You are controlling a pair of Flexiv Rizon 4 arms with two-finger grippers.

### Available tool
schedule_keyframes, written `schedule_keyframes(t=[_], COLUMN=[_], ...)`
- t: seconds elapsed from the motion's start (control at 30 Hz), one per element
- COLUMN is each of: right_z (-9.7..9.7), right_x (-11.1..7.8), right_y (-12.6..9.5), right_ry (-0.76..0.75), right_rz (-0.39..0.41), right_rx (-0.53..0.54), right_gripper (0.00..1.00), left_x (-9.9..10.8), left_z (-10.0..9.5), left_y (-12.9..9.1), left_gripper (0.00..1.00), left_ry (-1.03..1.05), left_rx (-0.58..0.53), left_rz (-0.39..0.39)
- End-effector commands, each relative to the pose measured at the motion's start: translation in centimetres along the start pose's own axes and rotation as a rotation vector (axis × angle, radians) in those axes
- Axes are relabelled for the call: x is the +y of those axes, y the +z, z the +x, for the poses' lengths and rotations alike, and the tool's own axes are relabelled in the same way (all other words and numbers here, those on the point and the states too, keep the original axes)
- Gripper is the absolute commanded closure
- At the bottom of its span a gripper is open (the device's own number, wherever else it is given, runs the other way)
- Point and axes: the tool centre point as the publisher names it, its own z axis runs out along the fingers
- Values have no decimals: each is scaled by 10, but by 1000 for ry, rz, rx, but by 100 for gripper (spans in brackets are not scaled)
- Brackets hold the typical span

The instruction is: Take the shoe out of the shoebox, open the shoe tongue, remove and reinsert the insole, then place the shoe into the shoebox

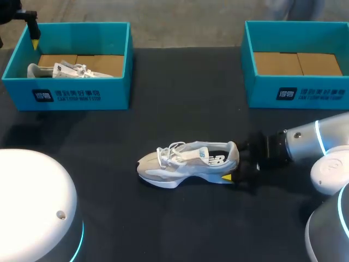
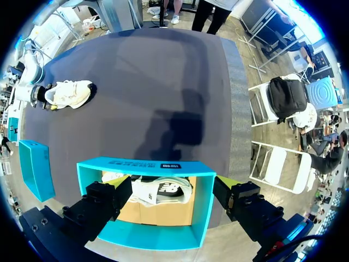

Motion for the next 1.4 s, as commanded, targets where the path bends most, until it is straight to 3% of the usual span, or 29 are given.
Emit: schedule_keyframes(t=[0.03, 0.37, 0.5, 0.73, 0.97, 1.17, 1.4], right_z=[1, 1, 1, 1, 1, 1, 1], right_x=[2, 2, 2, 2, 2, 2, 2], right_y=[1, 1, 1, 1, 1, 1, 1], right_ry=[1, 1, 1, 1, 1, 1, 1], right_rz=[7, 7, 7, 7, 7, 7, 7], right_rx=[0, 0, 0, 0, 0, 0, 0], right_gripper=[100, 100, 100, 100, 100, 100, 100], left_x=[-1, -1, -17, -36, -51, -59, -59], left_z=[0, 0, -6, -26, -60, -92, -92], left_y=[-1, -1, 10, 10, -4, -6, -6], left_gripper=[0, 0, 0, 0, 0, 0, 0], left_ry=[0, 0, -168, -448, -696, -710, -710], left_rx=[1, 1, 43, 69, 36, -7, -7], left_rz=[-1, -1, 0, -33, -94, -69, -69])
